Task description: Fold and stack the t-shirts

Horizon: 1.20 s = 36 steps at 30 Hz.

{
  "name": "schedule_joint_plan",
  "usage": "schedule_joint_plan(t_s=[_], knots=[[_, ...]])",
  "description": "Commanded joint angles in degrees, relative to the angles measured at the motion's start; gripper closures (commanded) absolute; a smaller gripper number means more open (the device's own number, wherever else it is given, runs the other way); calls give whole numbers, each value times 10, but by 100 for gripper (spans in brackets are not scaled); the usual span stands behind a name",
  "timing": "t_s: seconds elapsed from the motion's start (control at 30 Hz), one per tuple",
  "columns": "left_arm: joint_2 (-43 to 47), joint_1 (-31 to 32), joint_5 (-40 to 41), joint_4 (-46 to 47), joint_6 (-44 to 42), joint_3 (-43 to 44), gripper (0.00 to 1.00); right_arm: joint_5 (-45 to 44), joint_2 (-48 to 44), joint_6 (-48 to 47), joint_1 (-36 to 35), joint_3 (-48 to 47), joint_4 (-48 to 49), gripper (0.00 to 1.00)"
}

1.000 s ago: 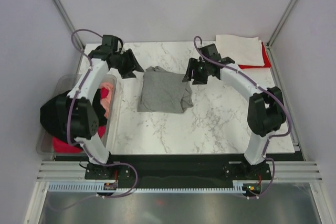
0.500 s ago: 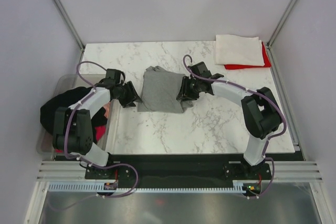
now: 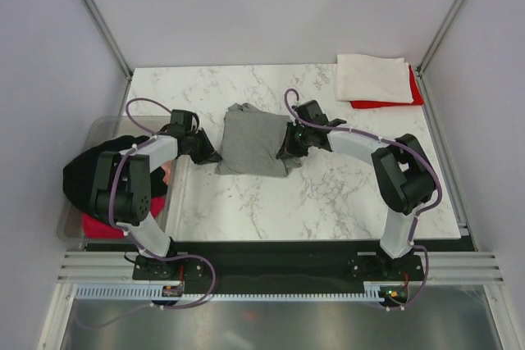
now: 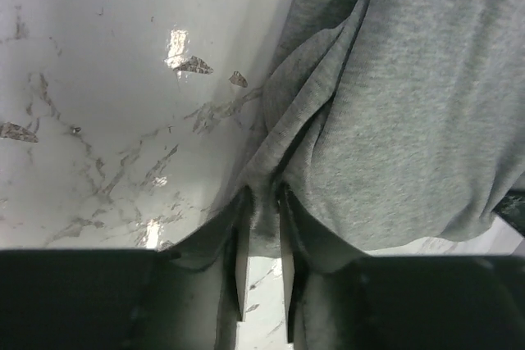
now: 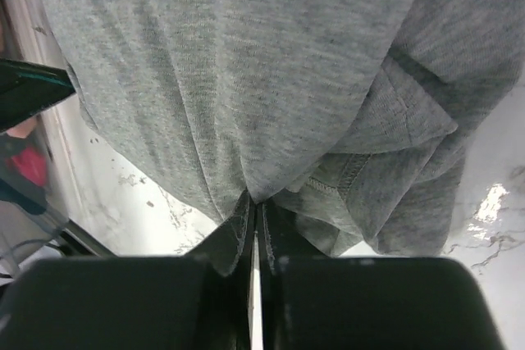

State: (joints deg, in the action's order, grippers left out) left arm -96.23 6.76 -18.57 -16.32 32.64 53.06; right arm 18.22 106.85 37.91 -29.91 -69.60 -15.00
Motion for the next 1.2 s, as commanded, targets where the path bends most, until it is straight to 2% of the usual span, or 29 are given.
schedule_joint_plan(t_s=[0.0,0.07,0.43,0.53,0.8,0.83,0.87,0.93,0.97,1.0,1.1,1.17], knots=[[-5,-2,-28,55,12,3,88,9,0,5,-3,3,29,98],[4,-2,-27,56,13,0,98,9,-7,-1,-3,2,24,100],[154,-3,47,-73,1,45,98,-144,-117,-99,31,-45,-158,100],[169,-2,43,-81,1,42,98,-141,-118,-104,35,-36,-161,100],[125,-2,27,-68,8,-25,96,-115,-60,-111,35,-11,-117,100],[124,-2,22,-66,9,-38,90,-117,-59,-115,35,-11,-117,90],[123,-2,11,-61,11,-45,77,-119,-59,-117,35,-11,-118,75],[128,-2,6,-60,15,-62,60,-136,-63,-122,36,-17,-123,41],[133,-2,0,-60,15,-65,50,-146,-68,-128,38,-22,-130,37],[150,-2,0,-65,11,-68,45,-152,-71,-130,41,-27,-136,36],[192,-2,7,-99,2,-53,39,-141,-88,-139,55,-47,-151,30],[216,-2,9,-124,-13,-38,39,-117,-99,-150,64,-52,-148,20]])
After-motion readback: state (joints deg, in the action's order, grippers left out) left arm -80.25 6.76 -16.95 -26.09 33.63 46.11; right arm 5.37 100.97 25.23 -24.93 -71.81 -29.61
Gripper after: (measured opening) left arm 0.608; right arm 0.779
